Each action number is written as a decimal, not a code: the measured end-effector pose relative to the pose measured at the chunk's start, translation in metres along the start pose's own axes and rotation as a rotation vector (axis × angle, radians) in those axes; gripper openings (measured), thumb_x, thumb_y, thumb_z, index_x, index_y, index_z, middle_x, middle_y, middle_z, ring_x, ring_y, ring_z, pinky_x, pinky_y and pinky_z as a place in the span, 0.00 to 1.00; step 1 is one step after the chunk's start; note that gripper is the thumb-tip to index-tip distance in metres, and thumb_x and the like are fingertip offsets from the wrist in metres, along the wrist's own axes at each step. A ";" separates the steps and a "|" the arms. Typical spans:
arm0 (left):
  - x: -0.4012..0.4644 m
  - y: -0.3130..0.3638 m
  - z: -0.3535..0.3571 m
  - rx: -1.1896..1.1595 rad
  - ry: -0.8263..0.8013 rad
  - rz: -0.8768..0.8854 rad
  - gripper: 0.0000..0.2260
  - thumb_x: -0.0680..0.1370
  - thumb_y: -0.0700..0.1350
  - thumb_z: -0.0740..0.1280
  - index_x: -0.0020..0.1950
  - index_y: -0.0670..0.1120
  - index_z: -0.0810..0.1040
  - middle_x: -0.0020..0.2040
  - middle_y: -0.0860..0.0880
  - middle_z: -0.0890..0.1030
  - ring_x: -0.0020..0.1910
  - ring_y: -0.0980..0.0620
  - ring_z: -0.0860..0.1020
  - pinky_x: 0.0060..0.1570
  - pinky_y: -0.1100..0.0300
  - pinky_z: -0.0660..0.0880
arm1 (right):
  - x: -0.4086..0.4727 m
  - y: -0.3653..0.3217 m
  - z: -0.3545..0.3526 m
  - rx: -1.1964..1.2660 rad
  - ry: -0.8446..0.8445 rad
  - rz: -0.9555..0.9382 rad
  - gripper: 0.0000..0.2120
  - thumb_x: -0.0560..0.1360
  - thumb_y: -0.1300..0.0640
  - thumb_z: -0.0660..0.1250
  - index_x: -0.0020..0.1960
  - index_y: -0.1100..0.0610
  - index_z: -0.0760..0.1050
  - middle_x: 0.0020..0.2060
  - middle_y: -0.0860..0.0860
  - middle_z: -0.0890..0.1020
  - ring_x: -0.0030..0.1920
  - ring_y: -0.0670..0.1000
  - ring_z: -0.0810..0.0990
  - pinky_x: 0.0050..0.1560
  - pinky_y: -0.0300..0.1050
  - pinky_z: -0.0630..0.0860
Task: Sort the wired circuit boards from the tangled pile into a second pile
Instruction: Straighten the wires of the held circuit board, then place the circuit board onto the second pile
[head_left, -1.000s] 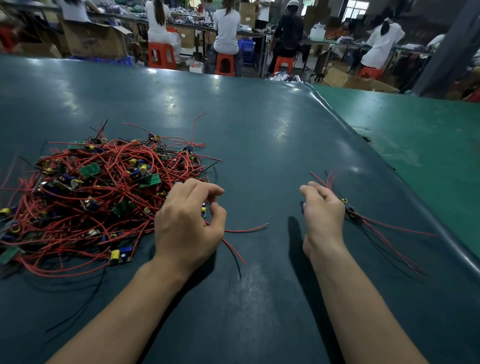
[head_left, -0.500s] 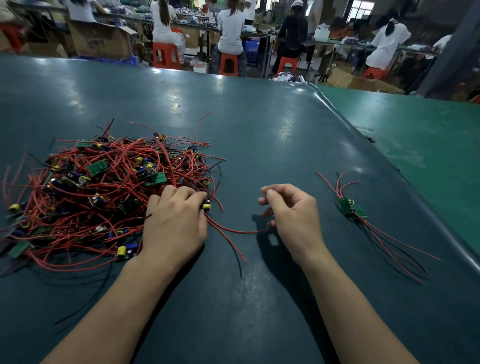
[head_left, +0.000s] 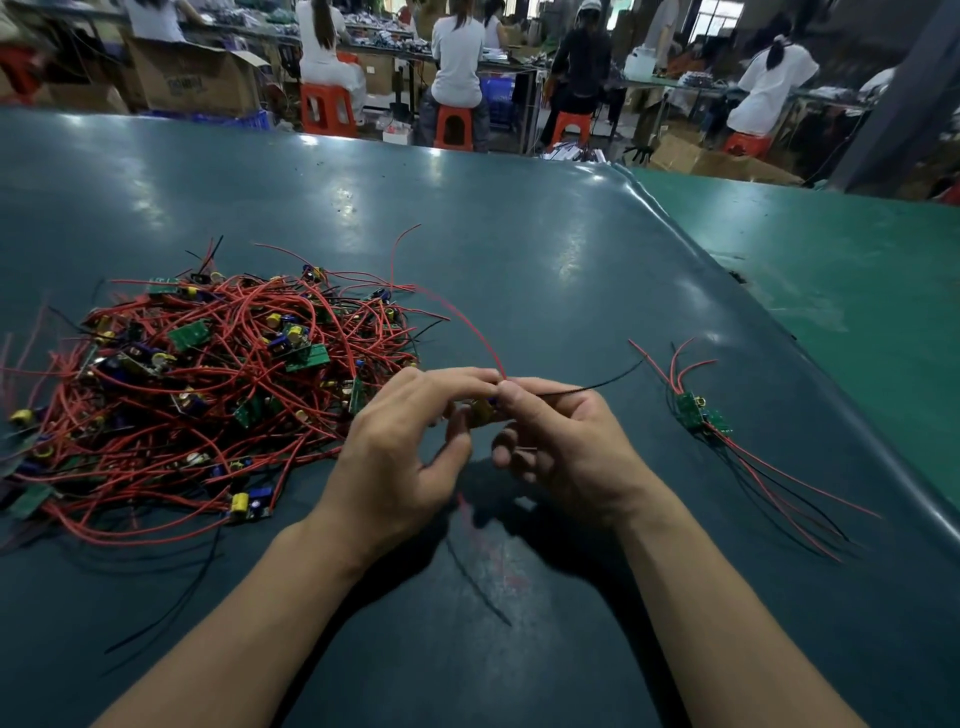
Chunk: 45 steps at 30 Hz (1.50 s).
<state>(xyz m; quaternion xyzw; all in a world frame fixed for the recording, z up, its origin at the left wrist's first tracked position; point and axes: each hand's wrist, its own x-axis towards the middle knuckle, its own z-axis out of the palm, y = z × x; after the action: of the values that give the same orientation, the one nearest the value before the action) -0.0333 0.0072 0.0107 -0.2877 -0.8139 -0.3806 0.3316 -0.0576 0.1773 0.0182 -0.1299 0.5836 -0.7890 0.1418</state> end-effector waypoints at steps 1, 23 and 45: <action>0.000 0.000 0.002 0.004 0.019 -0.025 0.14 0.72 0.32 0.67 0.56 0.40 0.81 0.59 0.48 0.81 0.54 0.51 0.79 0.51 0.61 0.75 | 0.001 0.000 0.000 0.015 0.035 -0.013 0.08 0.71 0.53 0.70 0.45 0.55 0.85 0.41 0.56 0.85 0.27 0.49 0.78 0.23 0.35 0.69; 0.010 0.001 0.011 -0.968 0.198 -0.773 0.14 0.71 0.54 0.70 0.43 0.44 0.74 0.29 0.49 0.77 0.23 0.54 0.71 0.23 0.63 0.70 | -0.001 -0.003 0.008 0.103 0.062 -0.036 0.08 0.74 0.63 0.69 0.45 0.55 0.71 0.33 0.52 0.77 0.30 0.50 0.75 0.23 0.38 0.68; 0.012 -0.003 0.011 -0.934 0.047 -0.892 0.13 0.72 0.49 0.69 0.40 0.38 0.77 0.33 0.42 0.73 0.29 0.51 0.69 0.26 0.68 0.66 | -0.001 -0.001 0.008 0.010 0.094 -0.037 0.12 0.67 0.61 0.72 0.49 0.62 0.82 0.37 0.56 0.85 0.27 0.47 0.77 0.23 0.35 0.71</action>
<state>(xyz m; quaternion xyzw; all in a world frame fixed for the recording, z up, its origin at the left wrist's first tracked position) -0.0460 0.0173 0.0130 -0.0275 -0.5962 -0.8023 -0.0007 -0.0538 0.1706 0.0218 -0.1026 0.5832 -0.7995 0.1003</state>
